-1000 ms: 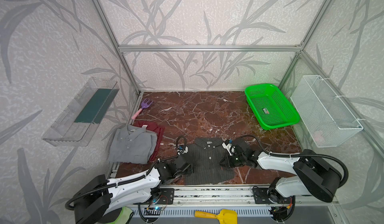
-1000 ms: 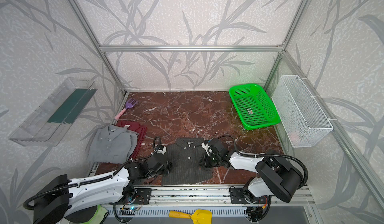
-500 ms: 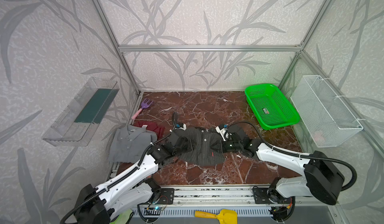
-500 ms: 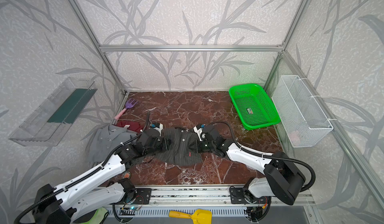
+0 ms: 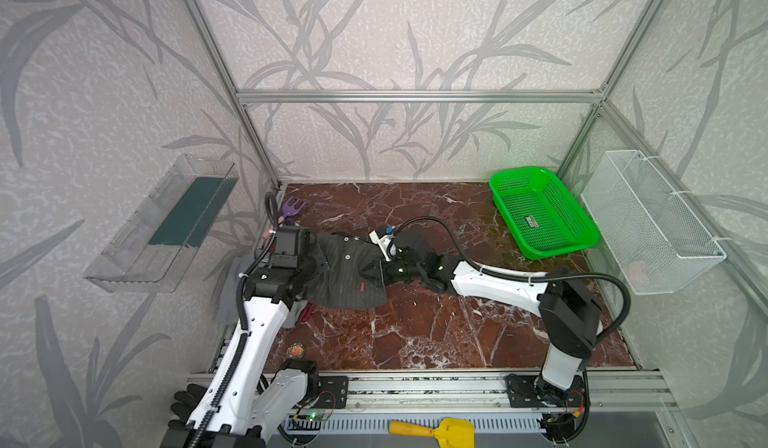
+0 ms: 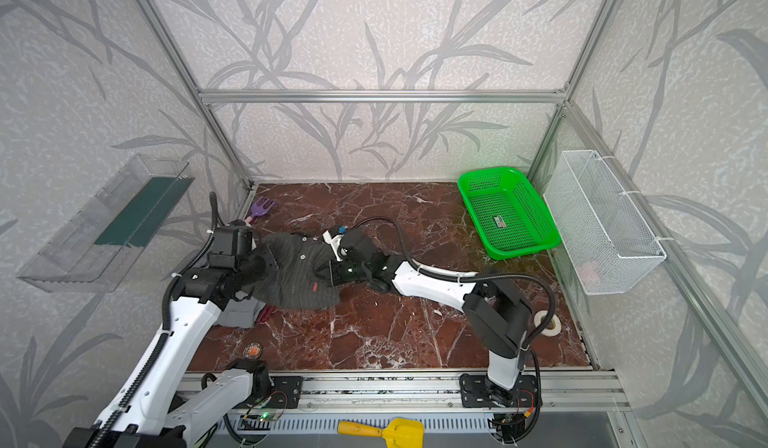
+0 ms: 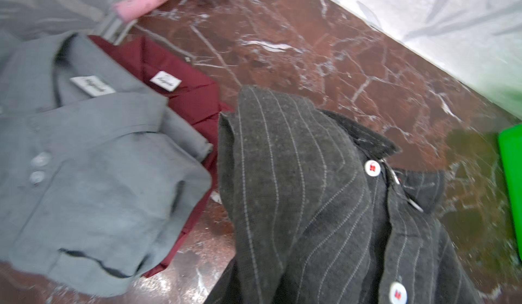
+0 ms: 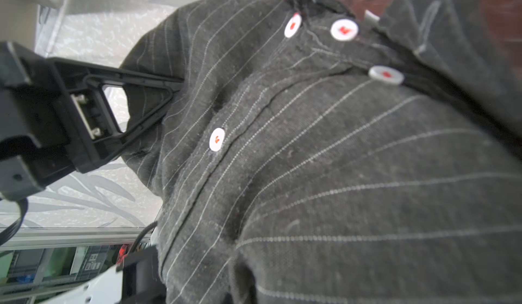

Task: Fold and stack the long sleeve shirts
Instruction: 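Lift the shirt and carry it toward the shirt stack with both grippers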

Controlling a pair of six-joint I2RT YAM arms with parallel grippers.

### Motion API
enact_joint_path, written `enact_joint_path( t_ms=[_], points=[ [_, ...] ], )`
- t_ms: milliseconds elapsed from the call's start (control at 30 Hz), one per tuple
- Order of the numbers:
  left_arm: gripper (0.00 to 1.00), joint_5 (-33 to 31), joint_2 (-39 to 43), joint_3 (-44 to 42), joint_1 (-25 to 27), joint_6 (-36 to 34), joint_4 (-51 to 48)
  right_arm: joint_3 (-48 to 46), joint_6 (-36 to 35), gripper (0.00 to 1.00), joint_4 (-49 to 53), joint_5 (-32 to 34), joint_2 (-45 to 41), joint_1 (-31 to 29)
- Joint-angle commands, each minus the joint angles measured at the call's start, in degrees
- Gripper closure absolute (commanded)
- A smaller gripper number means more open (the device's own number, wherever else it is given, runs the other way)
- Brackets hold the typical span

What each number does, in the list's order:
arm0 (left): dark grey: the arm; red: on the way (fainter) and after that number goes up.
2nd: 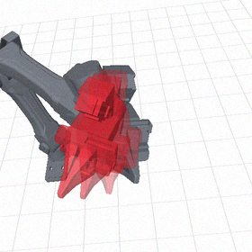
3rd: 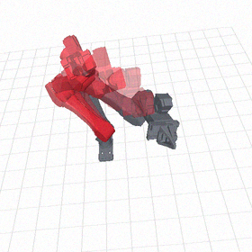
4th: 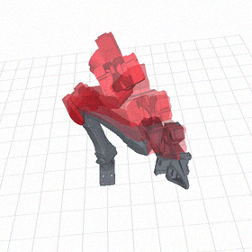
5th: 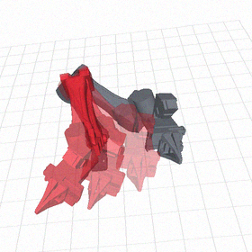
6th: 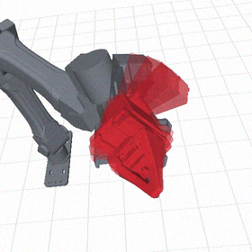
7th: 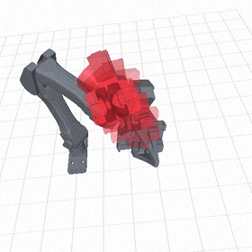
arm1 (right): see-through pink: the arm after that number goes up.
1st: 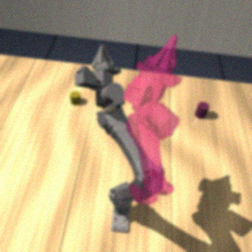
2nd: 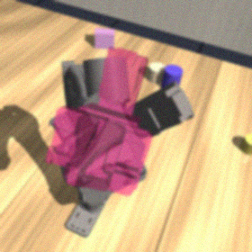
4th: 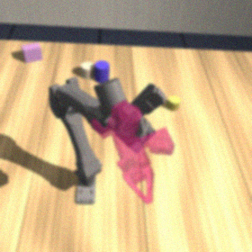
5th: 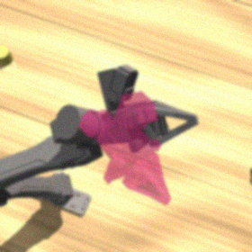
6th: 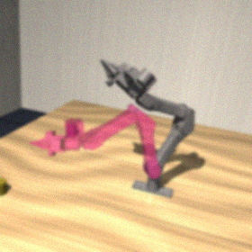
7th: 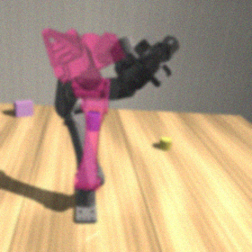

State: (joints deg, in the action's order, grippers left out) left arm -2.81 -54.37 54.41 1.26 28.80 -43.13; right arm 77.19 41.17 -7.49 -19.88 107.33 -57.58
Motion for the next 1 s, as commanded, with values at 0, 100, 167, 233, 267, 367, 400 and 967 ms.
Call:
enact_joint_path(
  t_ms=[0, 100, 167, 233, 267, 367, 400, 967],
  points=[
    [1.0, -3.6, 1.4, 0.2, -5.4, -2.4, 1.6, 7.0, 0.1, 1.0, -2.5, 2.0, 5.5, -3.4],
    [1.0, -3.6, 1.5, -1.1, -9.9, -1.3, 3.1, 13.3, 0.7, 1.0, -2.5, 2.0, 10.9, -4.8],
    [1.0, -4.8, 1.8, -1.5, -11.4, -0.9, 4.3, 16.7, 0.2, 1.0, -2.3, 2.5, 13.8, -5.7],
    [1.0, -7.4, 1.7, -1.7, -12.7, -0.4, 5.0, 20.5, -1.7, 1.0, -1.4, 3.1, 16.3, -6.8],
    [1.0, -7.7, 1.7, -1.9, -13.5, -0.2, 5.1, 22.0, -2.5, 1.0, -1.2, 3.7, 17.2, -7.2],
    [1.0, -8.7, 1.2, -2.5, -15.3, 0.1, 6.2, 26.2, -3.7, 1.0, -1.3, 4.7, 20.2, -8.3],
    [1.0, -9.1, 0.9, -2.7, -16.0, 0.3, 6.2, 28.2, -3.7, 1.0, -0.9, 4.1, 21.3, -8.4],
    [1.0, -27.9, -5.4, -0.5, -20.2, 3.8, 6.2, 50.9, -8.8, 1.0, 4.7, 4.1, 36.8, -12.7]
  ],
)
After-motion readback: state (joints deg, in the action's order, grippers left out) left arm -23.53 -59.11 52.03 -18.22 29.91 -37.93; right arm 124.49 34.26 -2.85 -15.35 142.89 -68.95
